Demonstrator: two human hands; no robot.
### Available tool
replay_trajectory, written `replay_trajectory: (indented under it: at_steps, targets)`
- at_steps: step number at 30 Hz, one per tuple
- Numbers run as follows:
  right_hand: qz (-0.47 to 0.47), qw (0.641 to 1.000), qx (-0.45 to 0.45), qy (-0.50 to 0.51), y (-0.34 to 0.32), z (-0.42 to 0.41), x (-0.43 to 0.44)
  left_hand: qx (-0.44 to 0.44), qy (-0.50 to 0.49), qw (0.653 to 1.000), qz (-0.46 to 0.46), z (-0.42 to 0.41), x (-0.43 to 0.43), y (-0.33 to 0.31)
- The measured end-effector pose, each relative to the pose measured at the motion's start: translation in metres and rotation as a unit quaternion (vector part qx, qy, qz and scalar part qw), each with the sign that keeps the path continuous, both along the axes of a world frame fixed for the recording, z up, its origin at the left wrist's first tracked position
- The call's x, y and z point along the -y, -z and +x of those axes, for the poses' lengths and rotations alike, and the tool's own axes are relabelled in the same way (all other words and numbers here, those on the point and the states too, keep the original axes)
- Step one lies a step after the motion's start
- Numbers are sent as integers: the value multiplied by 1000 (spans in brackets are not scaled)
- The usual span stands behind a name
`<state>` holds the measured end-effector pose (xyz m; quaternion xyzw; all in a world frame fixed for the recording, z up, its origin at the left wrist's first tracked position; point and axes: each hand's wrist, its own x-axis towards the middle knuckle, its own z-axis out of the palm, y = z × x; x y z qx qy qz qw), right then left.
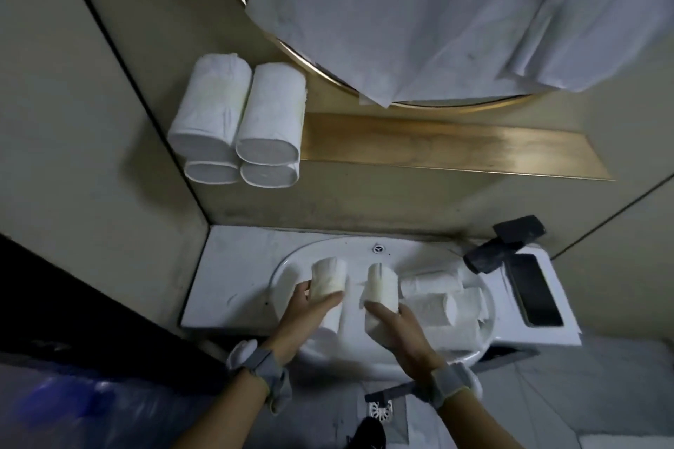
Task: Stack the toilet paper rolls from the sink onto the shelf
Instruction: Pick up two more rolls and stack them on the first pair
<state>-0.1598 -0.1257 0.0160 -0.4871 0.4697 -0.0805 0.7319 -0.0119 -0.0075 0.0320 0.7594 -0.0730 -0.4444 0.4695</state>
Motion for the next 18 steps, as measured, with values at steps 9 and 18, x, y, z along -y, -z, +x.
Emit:
replay_trajectory:
  at_steps: [9,18]
  targets:
    - [-88,984,120,101,-110,-36,-55,-9,101,974,-202,-28,-13,-115]
    - [-174,958,203,100,-229,-14,-59,46,139,924,-354,-28,-27,-227]
